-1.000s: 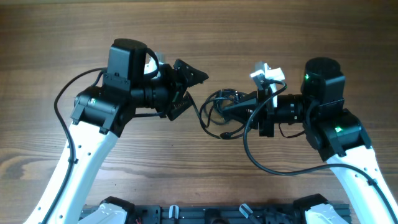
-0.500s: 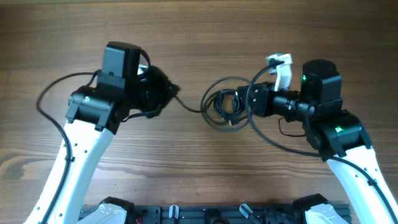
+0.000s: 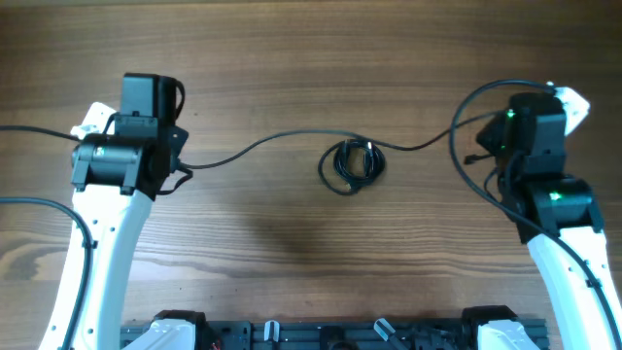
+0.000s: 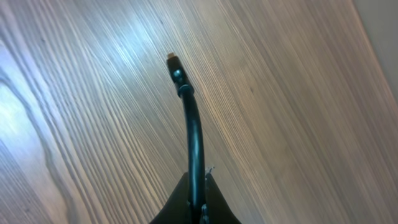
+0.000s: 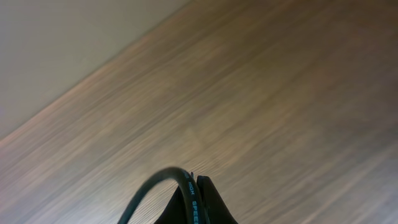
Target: Untangle cables
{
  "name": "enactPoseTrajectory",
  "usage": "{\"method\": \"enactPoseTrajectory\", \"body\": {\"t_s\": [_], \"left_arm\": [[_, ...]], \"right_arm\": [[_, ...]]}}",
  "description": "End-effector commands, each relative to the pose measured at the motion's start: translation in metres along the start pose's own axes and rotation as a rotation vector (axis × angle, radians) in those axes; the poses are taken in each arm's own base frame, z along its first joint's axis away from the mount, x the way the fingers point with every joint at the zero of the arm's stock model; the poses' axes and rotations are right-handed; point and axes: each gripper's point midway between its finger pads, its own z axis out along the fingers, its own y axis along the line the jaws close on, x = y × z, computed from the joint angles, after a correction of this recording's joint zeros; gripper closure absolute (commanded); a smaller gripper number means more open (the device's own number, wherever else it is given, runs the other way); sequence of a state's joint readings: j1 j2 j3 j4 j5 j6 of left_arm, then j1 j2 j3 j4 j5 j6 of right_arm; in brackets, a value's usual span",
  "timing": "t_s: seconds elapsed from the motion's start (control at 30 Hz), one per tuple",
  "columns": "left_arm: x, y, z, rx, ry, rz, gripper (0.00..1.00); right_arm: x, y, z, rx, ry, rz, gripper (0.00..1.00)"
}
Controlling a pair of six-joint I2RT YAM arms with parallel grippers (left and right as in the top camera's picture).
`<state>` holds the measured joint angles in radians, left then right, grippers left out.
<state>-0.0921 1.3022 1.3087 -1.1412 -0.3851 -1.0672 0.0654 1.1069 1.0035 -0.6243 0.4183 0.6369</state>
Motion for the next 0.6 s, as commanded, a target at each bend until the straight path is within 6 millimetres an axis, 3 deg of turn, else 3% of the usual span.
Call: {"method": "enactPoseTrajectory", "body": {"t_s": [0.0,0.2,0.57], "left_arm": [[-0.028,0.024,0.006,-0.101,-0.097,-0.030,0.96],[-0.053,0.051,0.011,-0.181,-0.137,-0.113,0.96],[-0.072,0.083,0.016,-0.261,-0.149,-0.209,0.96]], "right_arm": [[-0.016,-0.018,-0.001,0.058,-0.045,0.055,0.96],[-0.017,-0.006,0.003,0.003,-0.036,-0.046,0.96],[0.024,0.032,0.019,-0.193,0.160,-0.141,0.96]]}}
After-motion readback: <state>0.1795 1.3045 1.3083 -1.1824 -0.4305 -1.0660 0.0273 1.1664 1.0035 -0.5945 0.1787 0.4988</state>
